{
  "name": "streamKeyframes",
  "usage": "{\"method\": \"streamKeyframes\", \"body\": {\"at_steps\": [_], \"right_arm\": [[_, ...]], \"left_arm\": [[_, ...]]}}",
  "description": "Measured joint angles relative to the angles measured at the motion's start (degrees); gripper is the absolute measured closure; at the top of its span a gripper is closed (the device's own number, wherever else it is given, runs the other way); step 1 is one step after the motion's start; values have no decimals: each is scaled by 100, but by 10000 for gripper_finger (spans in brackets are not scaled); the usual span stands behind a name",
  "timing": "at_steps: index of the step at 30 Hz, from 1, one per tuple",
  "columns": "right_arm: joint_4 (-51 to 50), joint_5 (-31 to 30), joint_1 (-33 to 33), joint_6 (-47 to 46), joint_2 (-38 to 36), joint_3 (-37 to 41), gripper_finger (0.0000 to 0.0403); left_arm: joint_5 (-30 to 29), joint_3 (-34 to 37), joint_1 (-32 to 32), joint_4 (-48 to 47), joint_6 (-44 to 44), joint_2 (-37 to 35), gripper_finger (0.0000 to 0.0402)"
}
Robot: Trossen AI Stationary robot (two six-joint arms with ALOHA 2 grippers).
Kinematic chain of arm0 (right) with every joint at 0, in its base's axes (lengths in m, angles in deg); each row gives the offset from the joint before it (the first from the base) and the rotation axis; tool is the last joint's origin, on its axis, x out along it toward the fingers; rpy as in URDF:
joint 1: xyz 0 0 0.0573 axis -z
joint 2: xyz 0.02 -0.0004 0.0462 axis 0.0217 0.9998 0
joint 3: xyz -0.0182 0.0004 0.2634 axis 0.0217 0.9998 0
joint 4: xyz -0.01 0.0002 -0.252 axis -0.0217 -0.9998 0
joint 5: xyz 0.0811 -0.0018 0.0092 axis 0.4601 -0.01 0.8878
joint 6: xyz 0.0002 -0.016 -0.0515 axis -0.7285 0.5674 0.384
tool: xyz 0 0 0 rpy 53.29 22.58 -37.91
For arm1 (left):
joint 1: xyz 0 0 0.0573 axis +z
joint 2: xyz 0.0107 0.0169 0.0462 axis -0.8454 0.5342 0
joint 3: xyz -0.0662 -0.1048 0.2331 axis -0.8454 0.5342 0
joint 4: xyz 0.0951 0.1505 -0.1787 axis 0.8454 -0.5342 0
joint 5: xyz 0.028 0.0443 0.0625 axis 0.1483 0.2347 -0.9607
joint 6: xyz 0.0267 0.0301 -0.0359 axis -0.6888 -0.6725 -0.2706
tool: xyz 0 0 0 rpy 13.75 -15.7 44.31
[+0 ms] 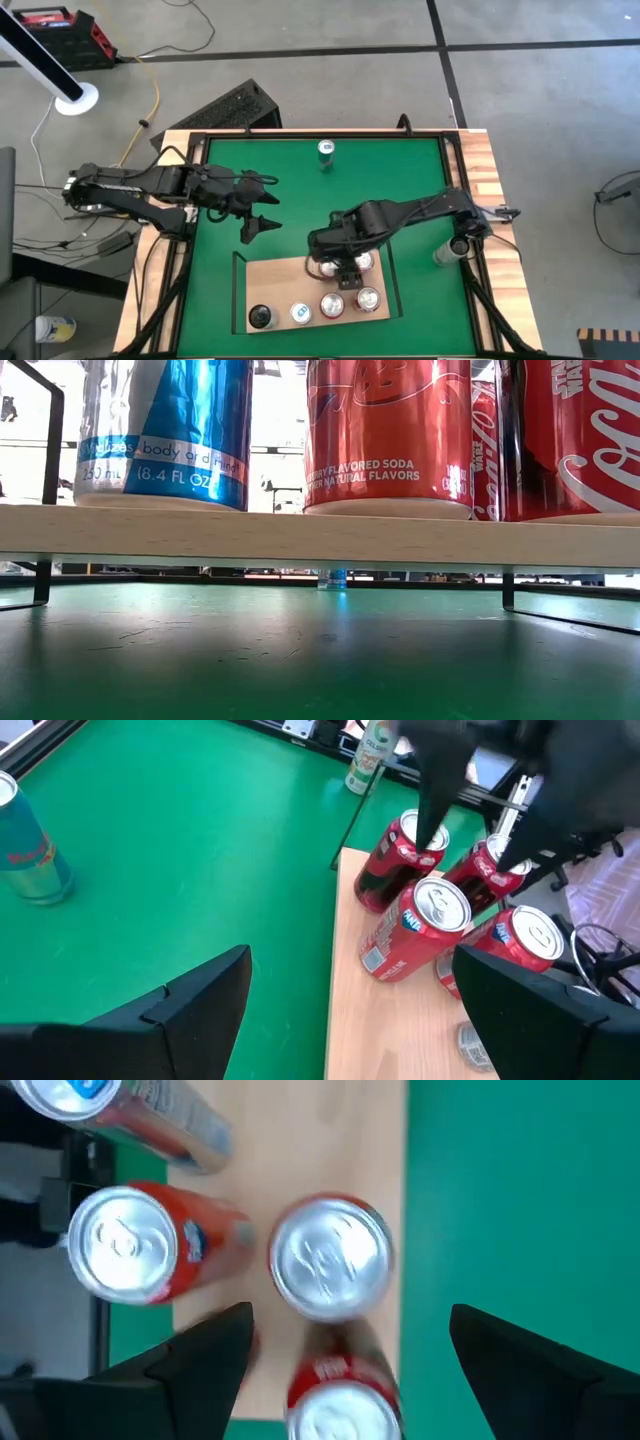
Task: Place canned beverage on shelf
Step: Adjust the shelf
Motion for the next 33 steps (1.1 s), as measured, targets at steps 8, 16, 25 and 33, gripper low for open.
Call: {"method": "streamKeyframes", "body": {"at_steps": [8,16,25,33], "right_arm": [[-389,-1426,-597,-775,-1091,404,48],[793,-2581,-1091,-2251,-3463,3781,75],[4434,-2532,-275,-2241,-5983,7571,173],[5190,-1644,329,-1969,-6675,8701,373]], "left_arm": [[0,0,0,73,67,0,72],[2,0,0,125,212,0,72],[-10,0,0,120,324,0,72],[-218,0,0,119,571,-2,72]]}}
